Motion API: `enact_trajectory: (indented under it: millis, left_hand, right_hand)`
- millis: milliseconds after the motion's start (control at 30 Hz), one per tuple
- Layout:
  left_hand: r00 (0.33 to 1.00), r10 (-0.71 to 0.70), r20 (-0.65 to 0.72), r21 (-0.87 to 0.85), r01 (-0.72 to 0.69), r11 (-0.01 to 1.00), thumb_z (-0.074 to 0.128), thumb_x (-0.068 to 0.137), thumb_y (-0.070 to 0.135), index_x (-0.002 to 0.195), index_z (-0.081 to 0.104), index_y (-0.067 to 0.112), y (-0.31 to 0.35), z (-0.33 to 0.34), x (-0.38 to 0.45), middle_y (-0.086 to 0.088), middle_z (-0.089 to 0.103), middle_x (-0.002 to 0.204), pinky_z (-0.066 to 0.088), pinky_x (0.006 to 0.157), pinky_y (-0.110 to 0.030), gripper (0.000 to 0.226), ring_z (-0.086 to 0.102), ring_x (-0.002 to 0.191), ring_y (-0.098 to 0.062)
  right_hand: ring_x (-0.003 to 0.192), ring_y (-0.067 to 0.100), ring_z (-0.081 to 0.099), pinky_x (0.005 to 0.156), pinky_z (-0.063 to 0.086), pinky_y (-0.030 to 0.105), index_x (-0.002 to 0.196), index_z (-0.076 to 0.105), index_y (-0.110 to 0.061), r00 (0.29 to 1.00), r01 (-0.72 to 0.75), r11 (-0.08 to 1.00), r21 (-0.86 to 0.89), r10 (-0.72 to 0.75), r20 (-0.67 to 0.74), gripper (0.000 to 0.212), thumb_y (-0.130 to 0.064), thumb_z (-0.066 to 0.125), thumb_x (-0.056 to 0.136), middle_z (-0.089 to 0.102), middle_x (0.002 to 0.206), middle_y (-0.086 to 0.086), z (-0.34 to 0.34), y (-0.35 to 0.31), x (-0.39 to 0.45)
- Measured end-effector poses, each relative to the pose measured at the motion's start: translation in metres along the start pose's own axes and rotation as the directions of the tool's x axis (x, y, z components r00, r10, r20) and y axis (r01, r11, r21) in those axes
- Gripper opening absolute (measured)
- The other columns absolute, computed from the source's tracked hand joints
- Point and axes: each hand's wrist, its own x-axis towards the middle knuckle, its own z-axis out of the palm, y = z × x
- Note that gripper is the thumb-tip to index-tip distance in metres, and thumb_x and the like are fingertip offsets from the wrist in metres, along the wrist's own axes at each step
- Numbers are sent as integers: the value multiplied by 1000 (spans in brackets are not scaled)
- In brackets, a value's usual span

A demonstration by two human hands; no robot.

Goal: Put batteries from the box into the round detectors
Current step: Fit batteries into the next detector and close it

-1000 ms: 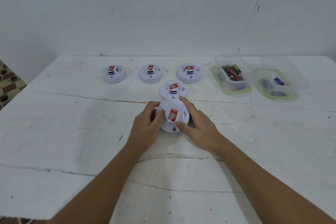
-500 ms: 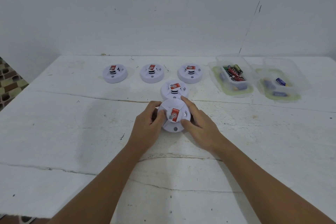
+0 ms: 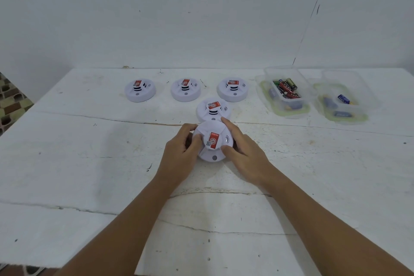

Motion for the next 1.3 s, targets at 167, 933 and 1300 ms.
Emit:
enact_trajectory:
  millis: [167, 933, 1300]
  left_hand:
    - [1000, -4, -1, 3, 4, 1000, 52, 107, 31, 118, 64, 29, 0, 0, 1, 1, 72, 92, 52, 65, -20, 17, 67, 85, -15]
    - [1000, -5, -8, -2, 5, 1000, 52, 107, 28, 118, 64, 27, 0, 1, 0, 2, 71, 88, 47, 59, -15, 17, 63, 74, -7]
    - [1000, -2, -4, 4, 2, 1000, 51, 107, 31, 119, 64, 29, -3, 1, 1, 3, 72, 92, 54, 66, -22, 18, 68, 86, -13]
  right_hand:
    - [94, 19, 64, 88, 54, 49, 159, 24, -49, 1000, -6, 1000, -3, 6, -7, 65, -31, 51, 103, 70, 107, 1, 0, 0, 1]
    - [86, 22, 64, 82, 54, 52, 158, 24, -49, 1000, 10, 1000, 3, -10, -3, 67, -38, 49, 96, 70, 101, 2, 1, 0, 1]
    - [86, 22, 64, 83, 54, 53, 157, 23, -51, 1000, 14, 1000, -2, -14, -5, 68, -39, 49, 96, 70, 102, 3, 3, 2, 2]
